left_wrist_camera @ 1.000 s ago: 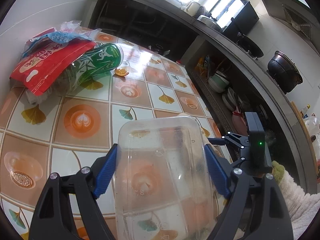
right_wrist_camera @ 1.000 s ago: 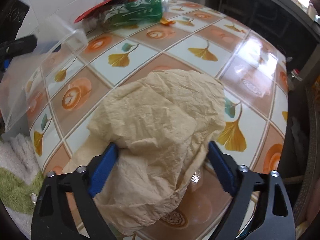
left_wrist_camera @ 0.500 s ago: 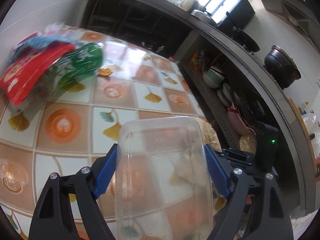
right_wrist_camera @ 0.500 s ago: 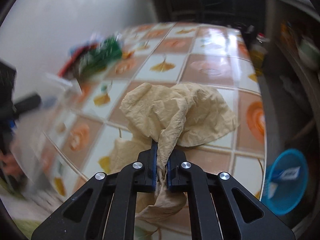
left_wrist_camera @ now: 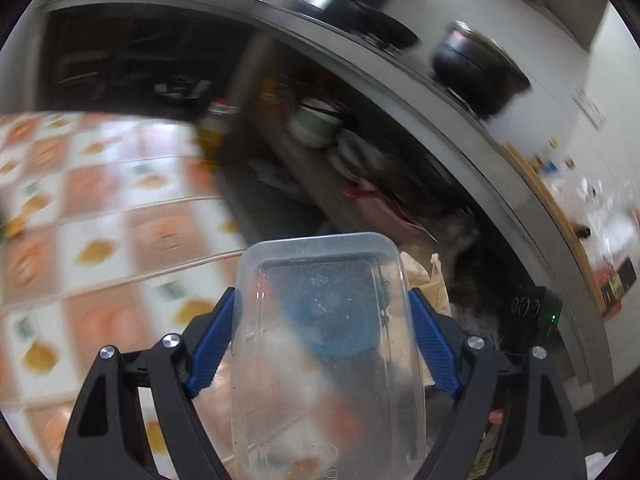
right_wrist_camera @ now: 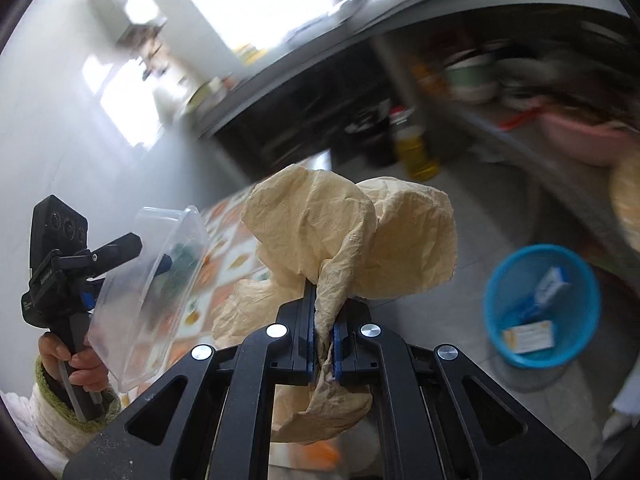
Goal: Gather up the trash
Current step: 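Carry the paper bag and container to the wastebasket and open both tools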
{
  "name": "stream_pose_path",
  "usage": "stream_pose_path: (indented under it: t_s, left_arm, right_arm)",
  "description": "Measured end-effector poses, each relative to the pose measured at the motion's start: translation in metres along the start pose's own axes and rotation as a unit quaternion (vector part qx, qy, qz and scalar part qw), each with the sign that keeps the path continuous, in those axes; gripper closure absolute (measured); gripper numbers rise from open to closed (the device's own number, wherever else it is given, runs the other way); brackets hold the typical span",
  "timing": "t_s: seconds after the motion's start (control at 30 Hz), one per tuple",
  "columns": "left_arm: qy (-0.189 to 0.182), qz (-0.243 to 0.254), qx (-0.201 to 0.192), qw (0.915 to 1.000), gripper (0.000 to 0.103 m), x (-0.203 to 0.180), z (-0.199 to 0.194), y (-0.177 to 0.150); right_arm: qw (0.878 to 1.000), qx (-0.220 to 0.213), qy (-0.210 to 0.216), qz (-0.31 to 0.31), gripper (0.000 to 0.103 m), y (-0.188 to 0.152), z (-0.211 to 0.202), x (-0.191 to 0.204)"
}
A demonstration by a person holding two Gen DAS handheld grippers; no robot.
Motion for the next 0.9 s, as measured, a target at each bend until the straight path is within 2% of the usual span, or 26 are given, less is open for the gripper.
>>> stream_pose_path:
  t_s: [0.13, 0.27, 0.4, 0.47, 0.57, 0.67, 0.77, 0.87, 0.9]
  left_arm:
    - [-0.019, 0.000, 0.068, 0.9975, 0.022, -0.019, 0.080, 0.013]
    - [-0.002, -0.032, 0.159, 0.9868, 0.022, -0.023, 0.180, 0.012]
    - [0.038, -0.066, 0.253, 0.9644, 0.022, -0.004, 0.282, -0.008]
    - [0.056, -0.077, 0.282, 0.9547, 0.022, 0.005, 0.317, -0.018]
    - [0.067, -0.099, 0.333, 0.9354, 0.021, 0.021, 0.374, -0.039]
    - [0.079, -0.117, 0.352, 0.9252, 0.021, 0.037, 0.410, -0.053]
    - [0.094, -0.102, 0.368, 0.9193, 0.020, 0.046, 0.437, -0.062]
    - [0.091, -0.097, 0.381, 0.9150, 0.019, 0.055, 0.457, -0.064]
    - [0.091, -0.100, 0.376, 0.9166, 0.017, 0.058, 0.461, -0.061]
  right_arm:
    - [0.996, -0.002, -0.054, 0.067, 0.098, -0.001, -0.009, -0.066]
    - [0.985, 0.030, -0.108, 0.131, 0.098, -0.019, 0.012, -0.126]
    - [0.969, 0.087, -0.150, 0.179, 0.098, -0.038, 0.056, -0.172]
    - [0.961, 0.113, -0.164, 0.194, 0.098, -0.047, 0.076, -0.189]
    - [0.948, 0.148, -0.182, 0.215, 0.098, -0.058, 0.111, -0.214]
    - [0.938, 0.176, -0.201, 0.223, 0.098, -0.065, 0.140, -0.234]
    - [0.930, 0.194, -0.212, 0.228, 0.096, -0.067, 0.166, -0.248]
    - [0.925, 0.208, -0.231, 0.218, 0.088, -0.064, 0.188, -0.260]
    - [0.924, 0.213, -0.235, 0.212, 0.081, -0.064, 0.195, -0.264]
Point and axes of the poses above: each gripper's, at about its wrist camera, not at the fingertips, and z roughly the way its jaws point, x to its left, y to its top, the point moved 5 cm from there along z, roughly the way its jaws point, and after that the axes turned 11 degrees about -y, right-handed, at the moved point
